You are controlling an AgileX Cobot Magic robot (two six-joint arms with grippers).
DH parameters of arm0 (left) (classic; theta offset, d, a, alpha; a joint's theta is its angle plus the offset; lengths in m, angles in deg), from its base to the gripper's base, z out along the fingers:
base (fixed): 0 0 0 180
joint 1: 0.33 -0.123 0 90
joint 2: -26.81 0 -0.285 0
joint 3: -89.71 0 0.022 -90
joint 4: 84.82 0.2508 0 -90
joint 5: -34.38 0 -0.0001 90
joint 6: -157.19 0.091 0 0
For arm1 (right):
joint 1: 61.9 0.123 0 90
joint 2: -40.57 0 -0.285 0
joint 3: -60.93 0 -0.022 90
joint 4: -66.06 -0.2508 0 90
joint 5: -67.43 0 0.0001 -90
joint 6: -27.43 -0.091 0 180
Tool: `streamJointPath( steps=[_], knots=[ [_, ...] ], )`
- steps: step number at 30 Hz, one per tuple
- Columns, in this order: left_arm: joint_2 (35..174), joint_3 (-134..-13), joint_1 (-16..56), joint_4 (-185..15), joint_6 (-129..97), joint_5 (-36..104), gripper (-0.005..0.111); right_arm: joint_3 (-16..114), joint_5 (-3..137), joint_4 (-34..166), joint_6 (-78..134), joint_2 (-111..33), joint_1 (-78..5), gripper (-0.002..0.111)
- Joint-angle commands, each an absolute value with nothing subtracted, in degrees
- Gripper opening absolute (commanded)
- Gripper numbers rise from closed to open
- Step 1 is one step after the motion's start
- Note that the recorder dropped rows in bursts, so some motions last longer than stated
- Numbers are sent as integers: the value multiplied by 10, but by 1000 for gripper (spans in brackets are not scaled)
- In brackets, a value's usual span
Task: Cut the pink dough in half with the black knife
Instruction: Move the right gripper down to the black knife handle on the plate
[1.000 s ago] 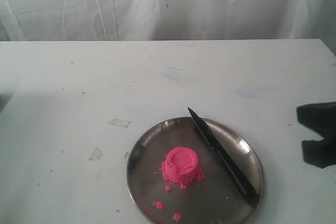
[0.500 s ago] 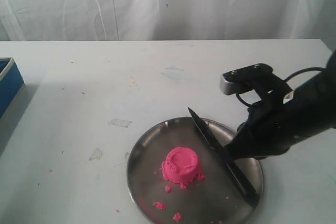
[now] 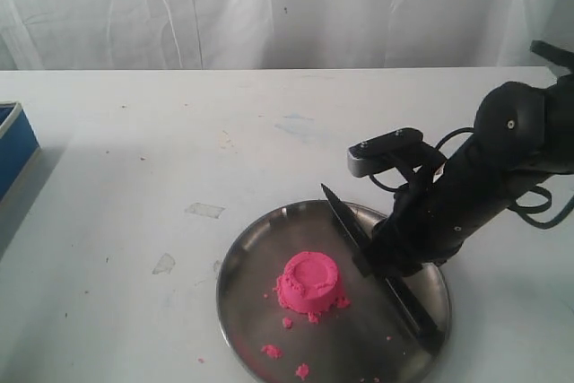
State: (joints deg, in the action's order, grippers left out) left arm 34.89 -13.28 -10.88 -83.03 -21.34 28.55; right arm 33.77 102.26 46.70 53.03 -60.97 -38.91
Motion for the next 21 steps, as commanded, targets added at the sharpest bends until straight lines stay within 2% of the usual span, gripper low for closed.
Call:
streamJointPath(
  steps=[1, 16, 19, 21],
  knots=[
    [346, -131, -110, -831, -213, 287, 0, 339, 1014, 469, 527, -623, -388, 43],
    [346, -131, -110, -831, -213, 287, 0, 339, 965, 480, 527, -691, -388, 42],
    [346, -131, -110, -831, -213, 287, 0, 339, 965, 481, 527, -691, -388, 32],
    [346, -131, -110, -831, -213, 287, 0, 339, 964, 481, 527, -691, -388, 17]
  ],
)
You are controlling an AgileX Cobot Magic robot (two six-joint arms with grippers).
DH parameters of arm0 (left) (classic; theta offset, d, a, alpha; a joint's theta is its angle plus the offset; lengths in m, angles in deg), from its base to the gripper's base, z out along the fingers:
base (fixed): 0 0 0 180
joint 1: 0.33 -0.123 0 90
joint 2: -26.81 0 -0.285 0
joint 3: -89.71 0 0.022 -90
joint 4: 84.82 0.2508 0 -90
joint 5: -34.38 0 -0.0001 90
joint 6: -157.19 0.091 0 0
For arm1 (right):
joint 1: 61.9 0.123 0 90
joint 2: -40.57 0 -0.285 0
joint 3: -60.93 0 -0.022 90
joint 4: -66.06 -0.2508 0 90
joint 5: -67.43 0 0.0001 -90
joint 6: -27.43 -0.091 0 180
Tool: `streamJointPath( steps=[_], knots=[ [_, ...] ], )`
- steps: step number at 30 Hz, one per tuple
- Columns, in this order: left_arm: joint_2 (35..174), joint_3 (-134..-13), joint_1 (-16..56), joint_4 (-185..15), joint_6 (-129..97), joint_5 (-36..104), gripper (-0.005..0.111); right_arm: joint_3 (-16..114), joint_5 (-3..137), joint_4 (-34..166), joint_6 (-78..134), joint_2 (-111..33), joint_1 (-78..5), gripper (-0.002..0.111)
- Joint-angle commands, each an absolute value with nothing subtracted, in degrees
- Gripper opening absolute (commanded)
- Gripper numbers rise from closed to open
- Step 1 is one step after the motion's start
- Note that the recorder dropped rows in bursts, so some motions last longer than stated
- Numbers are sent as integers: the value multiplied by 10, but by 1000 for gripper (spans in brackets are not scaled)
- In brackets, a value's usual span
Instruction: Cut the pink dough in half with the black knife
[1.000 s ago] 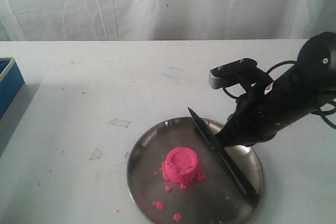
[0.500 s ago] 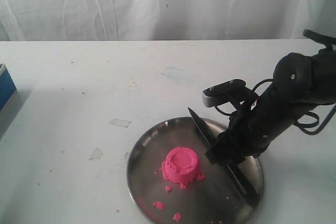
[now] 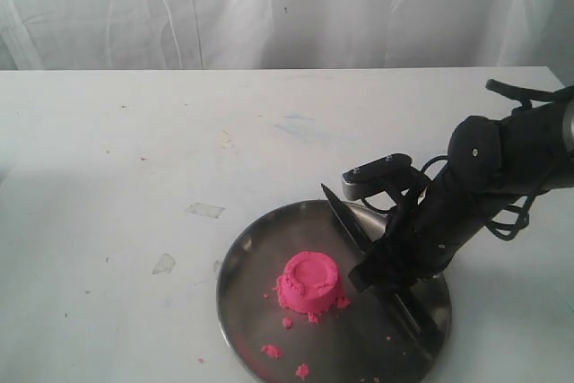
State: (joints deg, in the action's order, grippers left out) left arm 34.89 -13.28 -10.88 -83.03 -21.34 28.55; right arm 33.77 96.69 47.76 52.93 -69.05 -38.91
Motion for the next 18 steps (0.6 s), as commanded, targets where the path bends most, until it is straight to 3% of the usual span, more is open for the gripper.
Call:
streamJointPath(
  steps=[1, 5, 14, 18],
  knots=[
    [346, -131, -110, -831, -213, 287, 0, 339, 964, 481, 527, -691, -388, 12],
    [346, -131, -110, -831, -213, 287, 0, 343, 969, 483, 527, -685, -388, 0],
    [346, -131, -110, -831, -213, 287, 0, 382, 1258, 482, 508, -577, -388, 0],
    [346, -131, -110, -831, -213, 287, 0, 342, 1262, 482, 507, -556, -388, 0]
  ],
)
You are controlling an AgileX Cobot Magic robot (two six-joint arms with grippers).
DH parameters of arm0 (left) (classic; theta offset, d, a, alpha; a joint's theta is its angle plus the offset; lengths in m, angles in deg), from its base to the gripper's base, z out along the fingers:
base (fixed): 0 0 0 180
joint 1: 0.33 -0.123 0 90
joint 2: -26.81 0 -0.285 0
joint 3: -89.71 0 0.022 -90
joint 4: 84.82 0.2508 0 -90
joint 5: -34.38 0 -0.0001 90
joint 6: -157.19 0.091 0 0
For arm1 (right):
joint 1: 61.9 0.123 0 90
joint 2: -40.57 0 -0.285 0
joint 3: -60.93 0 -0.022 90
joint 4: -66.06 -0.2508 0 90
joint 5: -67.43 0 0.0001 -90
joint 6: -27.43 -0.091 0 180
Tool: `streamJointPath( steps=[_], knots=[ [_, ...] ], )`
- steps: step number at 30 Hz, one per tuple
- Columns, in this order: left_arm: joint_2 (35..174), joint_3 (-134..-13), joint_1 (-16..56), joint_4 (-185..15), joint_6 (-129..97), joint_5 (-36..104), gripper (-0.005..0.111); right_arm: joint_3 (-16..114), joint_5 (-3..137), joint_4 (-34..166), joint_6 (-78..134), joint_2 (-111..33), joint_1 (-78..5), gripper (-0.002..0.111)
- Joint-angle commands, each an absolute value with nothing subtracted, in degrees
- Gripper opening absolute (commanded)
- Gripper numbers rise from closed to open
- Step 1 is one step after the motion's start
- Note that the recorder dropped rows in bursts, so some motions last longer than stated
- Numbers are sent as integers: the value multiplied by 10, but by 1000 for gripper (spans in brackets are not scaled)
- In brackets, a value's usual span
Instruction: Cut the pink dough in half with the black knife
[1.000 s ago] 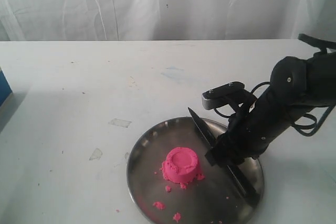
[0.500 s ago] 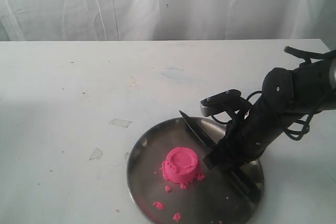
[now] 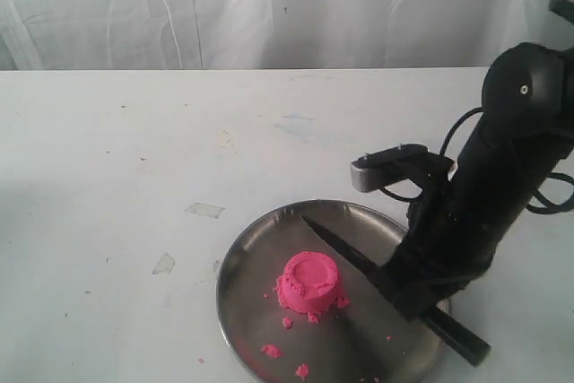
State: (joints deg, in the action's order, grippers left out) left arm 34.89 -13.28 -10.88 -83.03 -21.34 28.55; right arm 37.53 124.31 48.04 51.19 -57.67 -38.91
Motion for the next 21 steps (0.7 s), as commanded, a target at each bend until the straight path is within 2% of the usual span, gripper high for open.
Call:
streamJointPath(
  steps=[1, 7, 21],
  knots=[
    [346, -131, -110, -831, -213, 287, 0, 326, 1241, 483, 505, -555, -388, 0],
    [346, -131, -110, -831, -213, 287, 0, 284, 1192, 483, 503, -568, -388, 0],
    [346, -131, -110, -831, -213, 287, 0, 283, 1072, 483, 449, -582, -388, 0]
  ],
)
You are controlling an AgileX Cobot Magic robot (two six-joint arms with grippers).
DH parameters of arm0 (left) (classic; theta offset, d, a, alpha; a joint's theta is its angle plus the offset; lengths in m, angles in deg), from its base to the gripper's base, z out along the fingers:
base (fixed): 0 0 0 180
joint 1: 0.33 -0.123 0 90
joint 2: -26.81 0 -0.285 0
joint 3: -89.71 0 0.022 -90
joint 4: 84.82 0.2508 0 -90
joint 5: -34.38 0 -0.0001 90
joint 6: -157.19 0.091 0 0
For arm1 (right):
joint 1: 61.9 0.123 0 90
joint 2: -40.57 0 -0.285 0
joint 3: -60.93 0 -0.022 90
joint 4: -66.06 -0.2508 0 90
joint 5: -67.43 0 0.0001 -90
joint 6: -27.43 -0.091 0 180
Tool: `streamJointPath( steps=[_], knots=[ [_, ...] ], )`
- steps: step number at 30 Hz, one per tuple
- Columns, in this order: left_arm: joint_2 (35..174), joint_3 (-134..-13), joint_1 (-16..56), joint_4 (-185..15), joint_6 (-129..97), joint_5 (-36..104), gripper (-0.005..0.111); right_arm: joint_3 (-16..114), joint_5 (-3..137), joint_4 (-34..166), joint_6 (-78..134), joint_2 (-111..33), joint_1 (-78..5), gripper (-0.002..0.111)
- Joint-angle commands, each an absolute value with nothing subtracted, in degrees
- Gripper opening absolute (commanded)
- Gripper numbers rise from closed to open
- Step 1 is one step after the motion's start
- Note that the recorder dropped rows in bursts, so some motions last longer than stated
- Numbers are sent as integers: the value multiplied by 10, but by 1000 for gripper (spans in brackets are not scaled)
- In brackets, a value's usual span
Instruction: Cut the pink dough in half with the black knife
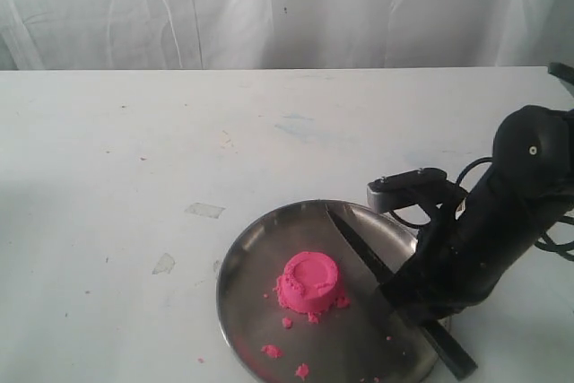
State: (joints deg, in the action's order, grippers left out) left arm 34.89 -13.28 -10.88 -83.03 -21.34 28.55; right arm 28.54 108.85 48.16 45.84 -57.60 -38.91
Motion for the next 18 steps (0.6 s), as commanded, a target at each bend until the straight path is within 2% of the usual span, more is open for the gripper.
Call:
streamJointPath(
  steps=[1, 8, 18],
  knots=[
    [346, -131, -110, -831, -213, 287, 0, 283, 1082, 483, 449, -583, -388, 0],
    [346, -131, -110, -831, -213, 287, 0, 283, 1161, 483, 451, -604, -388, 0],
    [346, -131, -110, -831, -213, 287, 0, 283, 1151, 483, 453, -611, -388, 3]
  ],
)
